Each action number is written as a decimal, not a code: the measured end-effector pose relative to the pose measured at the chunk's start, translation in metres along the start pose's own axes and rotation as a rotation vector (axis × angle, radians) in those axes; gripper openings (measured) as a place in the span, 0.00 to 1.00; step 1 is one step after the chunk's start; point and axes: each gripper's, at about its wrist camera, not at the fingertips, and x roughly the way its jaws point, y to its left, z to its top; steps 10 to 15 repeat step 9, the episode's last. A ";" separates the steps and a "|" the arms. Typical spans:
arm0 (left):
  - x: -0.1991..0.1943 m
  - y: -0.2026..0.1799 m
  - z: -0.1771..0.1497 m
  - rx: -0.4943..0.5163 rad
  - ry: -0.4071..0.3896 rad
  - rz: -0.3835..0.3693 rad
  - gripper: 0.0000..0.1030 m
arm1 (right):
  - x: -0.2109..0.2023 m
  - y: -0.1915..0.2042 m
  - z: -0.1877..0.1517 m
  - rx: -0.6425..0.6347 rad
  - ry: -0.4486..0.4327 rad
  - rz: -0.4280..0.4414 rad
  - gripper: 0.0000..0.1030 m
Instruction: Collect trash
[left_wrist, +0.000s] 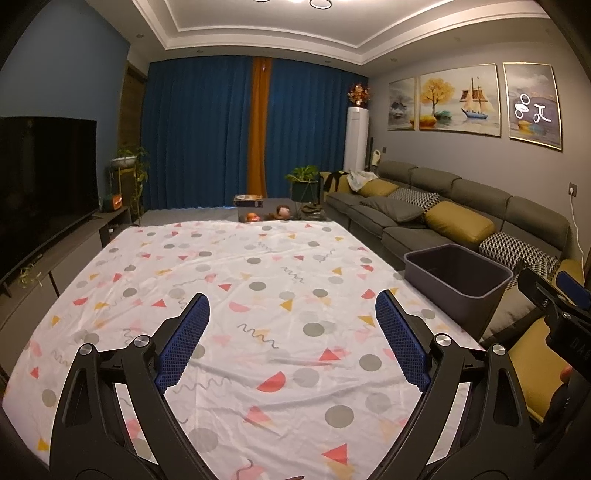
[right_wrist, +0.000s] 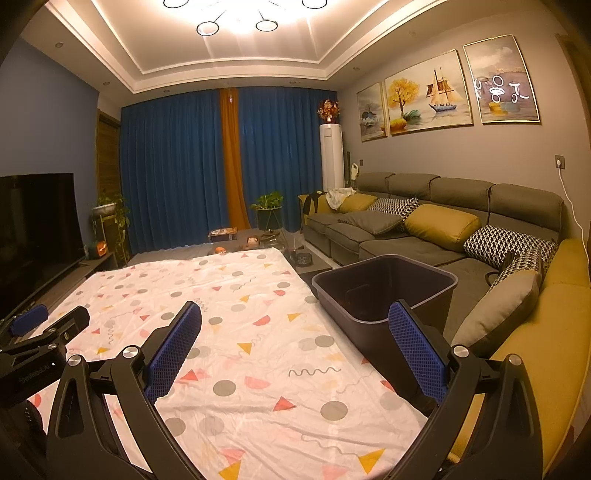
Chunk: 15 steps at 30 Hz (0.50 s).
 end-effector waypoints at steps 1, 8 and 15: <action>0.000 -0.001 0.000 -0.001 0.000 0.004 0.88 | 0.000 -0.001 0.000 0.001 0.000 0.000 0.95; 0.001 0.003 0.000 -0.020 0.009 0.009 0.92 | -0.001 -0.002 0.000 0.004 -0.003 0.001 0.95; 0.001 0.005 0.000 -0.022 0.011 0.012 0.92 | -0.001 -0.002 0.000 0.006 -0.003 0.001 0.95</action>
